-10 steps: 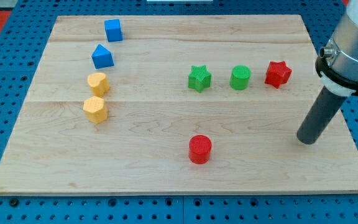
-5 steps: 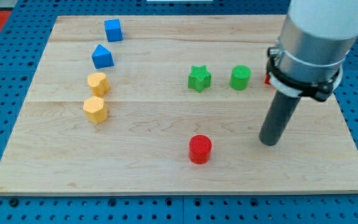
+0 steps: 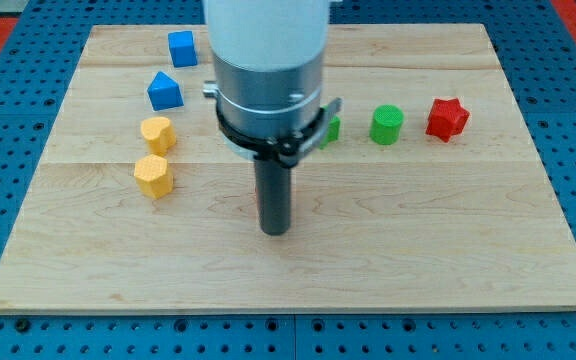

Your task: Move red circle to the center of the board

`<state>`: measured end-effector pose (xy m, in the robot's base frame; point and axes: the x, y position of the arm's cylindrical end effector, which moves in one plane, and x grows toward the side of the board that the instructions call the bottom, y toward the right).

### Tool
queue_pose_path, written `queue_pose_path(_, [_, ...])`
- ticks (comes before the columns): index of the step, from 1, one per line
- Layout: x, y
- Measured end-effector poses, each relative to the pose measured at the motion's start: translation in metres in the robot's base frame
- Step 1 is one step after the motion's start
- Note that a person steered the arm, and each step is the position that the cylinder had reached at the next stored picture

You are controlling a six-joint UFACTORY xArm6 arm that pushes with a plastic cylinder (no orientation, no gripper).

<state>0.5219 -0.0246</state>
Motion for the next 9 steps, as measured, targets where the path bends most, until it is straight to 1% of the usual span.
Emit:
queue_pose_path(1, [-0.004,-0.004])
queue_pose_path(3, [-0.048,-0.004])
queue_pose_path(4, [-0.059,-0.004])
queue_pose_path(8, [-0.060,0.017])
queue_pose_path(9, [-0.068,0.019])
